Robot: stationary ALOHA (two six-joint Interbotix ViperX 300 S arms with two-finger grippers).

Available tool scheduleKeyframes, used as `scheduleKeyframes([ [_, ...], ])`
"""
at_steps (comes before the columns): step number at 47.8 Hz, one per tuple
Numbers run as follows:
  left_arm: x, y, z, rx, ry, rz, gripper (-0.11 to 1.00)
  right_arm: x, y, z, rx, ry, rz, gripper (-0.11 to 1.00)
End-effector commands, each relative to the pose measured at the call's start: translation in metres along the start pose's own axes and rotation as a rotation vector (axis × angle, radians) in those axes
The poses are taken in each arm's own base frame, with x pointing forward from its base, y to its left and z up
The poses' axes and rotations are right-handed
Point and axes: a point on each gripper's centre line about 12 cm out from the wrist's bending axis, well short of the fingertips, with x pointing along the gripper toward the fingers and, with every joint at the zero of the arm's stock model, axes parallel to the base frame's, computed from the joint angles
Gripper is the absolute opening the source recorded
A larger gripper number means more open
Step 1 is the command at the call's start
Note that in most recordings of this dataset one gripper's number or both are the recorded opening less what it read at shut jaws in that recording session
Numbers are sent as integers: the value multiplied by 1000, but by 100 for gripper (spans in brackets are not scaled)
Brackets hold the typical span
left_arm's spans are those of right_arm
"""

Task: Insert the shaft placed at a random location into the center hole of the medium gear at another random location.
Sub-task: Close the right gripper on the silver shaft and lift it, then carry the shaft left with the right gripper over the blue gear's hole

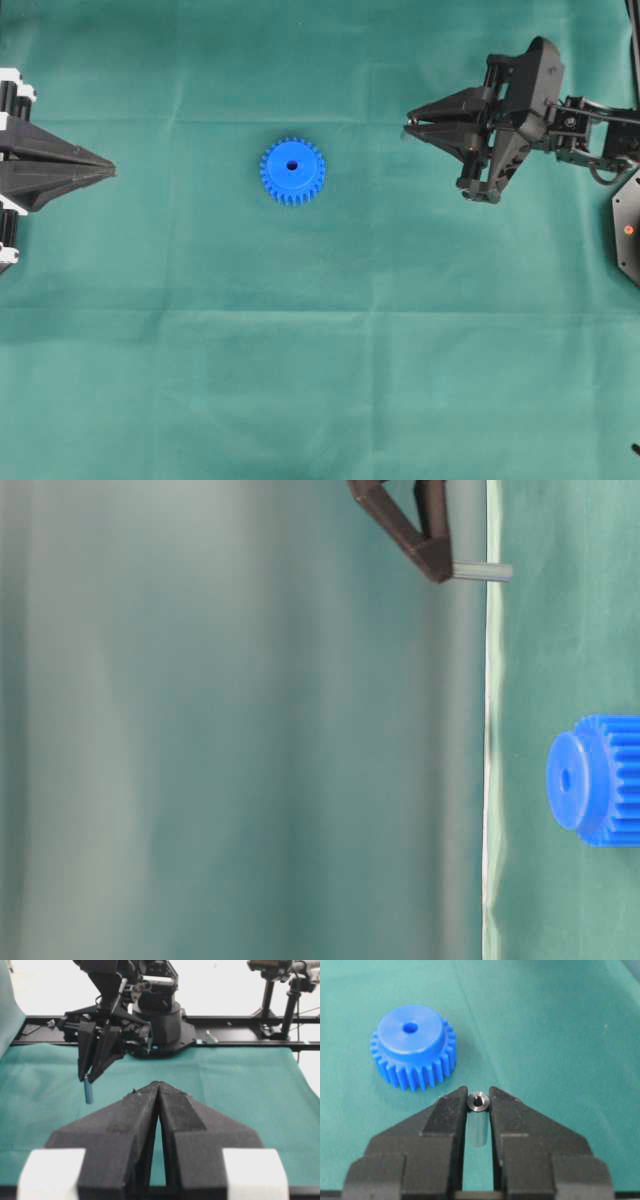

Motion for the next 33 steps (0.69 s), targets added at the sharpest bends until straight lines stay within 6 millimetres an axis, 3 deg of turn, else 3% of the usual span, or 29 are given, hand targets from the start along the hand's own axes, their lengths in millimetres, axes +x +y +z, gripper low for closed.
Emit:
scheduleKeyframes([
  [1,3,0,9,0,-23,-2,0,1,-1,12,-14,-28,-3,13],
  [22,3,0,10,0,-25,-2,0,2,0,13,-13,-28,-1,13],
  [33,3,0,10,0,-25,-2,0,13,7,17,-21,-25,22,13],
])
